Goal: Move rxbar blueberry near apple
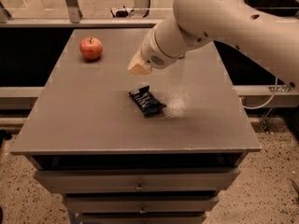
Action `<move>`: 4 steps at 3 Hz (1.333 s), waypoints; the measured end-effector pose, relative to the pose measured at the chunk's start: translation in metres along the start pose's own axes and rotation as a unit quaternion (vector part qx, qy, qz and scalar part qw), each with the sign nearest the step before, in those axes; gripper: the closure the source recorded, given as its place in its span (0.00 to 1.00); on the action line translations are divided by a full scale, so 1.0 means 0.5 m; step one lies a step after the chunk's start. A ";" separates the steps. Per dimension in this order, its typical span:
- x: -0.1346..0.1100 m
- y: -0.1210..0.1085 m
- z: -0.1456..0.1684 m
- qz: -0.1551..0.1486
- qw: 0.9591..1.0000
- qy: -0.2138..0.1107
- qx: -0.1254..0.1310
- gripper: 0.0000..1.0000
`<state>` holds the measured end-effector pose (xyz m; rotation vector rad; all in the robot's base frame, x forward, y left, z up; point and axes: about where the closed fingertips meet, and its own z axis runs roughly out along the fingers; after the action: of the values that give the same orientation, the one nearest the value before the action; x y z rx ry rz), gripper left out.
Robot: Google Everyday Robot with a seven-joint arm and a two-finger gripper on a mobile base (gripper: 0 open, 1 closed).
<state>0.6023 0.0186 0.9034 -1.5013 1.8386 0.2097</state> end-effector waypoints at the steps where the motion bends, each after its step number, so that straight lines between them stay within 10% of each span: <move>1: 0.001 -0.002 -0.004 0.007 1.000 -0.007 0.000 0.39; 3: 0.041 0.066 -0.024 0.070 0.995 0.066 0.013 0.00; 4: 0.080 0.123 -0.021 0.150 0.984 0.099 0.011 0.00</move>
Offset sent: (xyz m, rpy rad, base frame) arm -0.0416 -0.0105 -0.0264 -0.0491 0.1340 -0.2055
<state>0.5407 0.0002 0.8665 -1.2622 2.2176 0.1880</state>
